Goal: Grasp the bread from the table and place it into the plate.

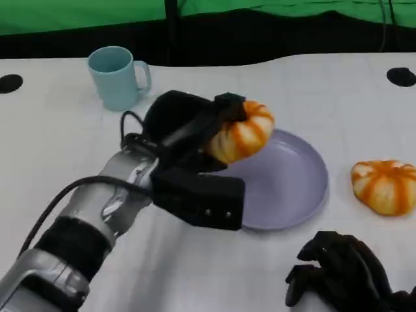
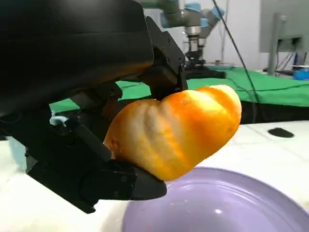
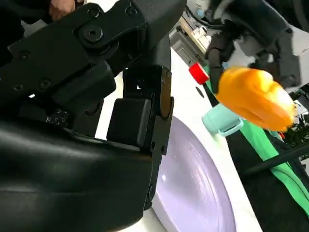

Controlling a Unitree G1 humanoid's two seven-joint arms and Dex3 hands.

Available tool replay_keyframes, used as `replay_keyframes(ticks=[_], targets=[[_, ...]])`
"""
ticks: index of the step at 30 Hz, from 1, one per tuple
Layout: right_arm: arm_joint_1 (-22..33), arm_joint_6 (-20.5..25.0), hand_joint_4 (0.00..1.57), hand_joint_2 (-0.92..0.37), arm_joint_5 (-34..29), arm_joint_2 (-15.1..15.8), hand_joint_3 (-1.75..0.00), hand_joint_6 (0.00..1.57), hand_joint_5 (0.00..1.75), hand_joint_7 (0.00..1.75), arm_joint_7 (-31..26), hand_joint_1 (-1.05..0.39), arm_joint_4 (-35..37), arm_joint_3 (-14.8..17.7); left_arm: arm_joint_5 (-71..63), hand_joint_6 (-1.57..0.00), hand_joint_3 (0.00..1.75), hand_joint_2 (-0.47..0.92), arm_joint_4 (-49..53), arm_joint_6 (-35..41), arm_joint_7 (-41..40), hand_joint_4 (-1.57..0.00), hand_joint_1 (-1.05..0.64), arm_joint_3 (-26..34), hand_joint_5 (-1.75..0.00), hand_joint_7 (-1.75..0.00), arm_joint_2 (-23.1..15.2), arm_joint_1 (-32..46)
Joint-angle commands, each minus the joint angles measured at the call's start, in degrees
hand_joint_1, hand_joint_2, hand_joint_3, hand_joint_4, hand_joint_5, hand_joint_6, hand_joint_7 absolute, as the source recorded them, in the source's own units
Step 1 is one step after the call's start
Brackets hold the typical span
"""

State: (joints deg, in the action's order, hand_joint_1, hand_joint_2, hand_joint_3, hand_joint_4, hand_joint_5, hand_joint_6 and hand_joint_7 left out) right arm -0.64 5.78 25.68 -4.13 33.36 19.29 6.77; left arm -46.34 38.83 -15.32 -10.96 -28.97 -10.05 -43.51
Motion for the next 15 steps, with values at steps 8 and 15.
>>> replay_keyframes(ticks=[8,15], targets=[[1.3,-0.6,1.55,-0.74,0.0,0.1,0.0,1.57,0.78,0.37,0.2,-1.04,-1.7,-0.4,-0.6,-0.99,0.77,0.66,10.6,-0.8,-0.3,-0.82,-0.31,-3.9,-1.74,-0.59,5.6,-7.3],[1.4,-0.6,1.55,-0.74,0.3,0.1,0.0,1.57,0.78,0.35,0.5,-1.03,-1.8,-0.6,0.9,-0.92,0.67,0.74,16.2,-2.6,0.8,-0.79,-0.29,-4.7,-1.75,-0.59,7.4,-9.3]])
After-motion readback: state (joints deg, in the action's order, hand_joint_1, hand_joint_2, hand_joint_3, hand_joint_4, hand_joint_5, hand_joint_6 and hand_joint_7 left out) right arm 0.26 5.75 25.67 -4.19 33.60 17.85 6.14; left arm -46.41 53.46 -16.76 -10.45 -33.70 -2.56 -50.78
